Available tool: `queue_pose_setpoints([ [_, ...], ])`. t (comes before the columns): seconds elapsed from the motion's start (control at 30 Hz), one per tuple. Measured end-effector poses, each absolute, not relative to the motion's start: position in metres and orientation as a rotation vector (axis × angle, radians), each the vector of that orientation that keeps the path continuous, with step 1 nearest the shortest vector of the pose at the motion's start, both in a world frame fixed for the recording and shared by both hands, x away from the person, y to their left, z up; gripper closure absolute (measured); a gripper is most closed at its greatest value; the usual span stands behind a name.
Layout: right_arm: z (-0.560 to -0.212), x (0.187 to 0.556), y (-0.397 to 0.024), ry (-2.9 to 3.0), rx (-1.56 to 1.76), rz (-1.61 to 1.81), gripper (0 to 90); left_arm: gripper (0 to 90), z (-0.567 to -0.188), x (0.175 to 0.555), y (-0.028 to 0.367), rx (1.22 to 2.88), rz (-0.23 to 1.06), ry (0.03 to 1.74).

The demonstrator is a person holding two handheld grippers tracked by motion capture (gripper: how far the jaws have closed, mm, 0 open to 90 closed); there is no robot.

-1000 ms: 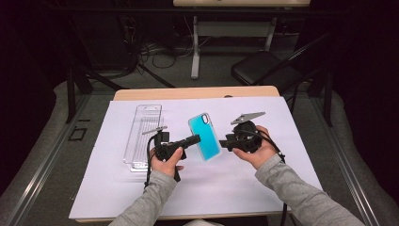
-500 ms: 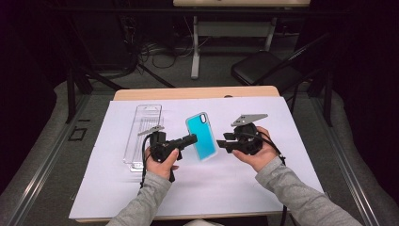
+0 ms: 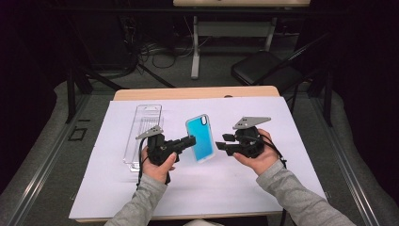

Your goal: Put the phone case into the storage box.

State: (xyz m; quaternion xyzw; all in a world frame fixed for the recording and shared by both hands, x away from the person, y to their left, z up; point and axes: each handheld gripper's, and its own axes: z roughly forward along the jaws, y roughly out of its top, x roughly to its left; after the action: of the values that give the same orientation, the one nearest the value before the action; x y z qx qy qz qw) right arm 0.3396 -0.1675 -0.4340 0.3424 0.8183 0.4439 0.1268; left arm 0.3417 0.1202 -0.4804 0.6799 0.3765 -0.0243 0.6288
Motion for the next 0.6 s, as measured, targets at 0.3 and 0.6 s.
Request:
queue_pose_setpoints([
  [0.3,-0.432,0.331,-0.170,2.332,0.952,1.348,53.2,81.2,-0.478,0.336,0.126,1.593,-0.022,0.818],
  [0.6,-0.431,0.325,-0.176,2.284,0.959,1.463,53.3,81.3,-0.475,0.335,0.132,1.580,-0.039,0.804],
])
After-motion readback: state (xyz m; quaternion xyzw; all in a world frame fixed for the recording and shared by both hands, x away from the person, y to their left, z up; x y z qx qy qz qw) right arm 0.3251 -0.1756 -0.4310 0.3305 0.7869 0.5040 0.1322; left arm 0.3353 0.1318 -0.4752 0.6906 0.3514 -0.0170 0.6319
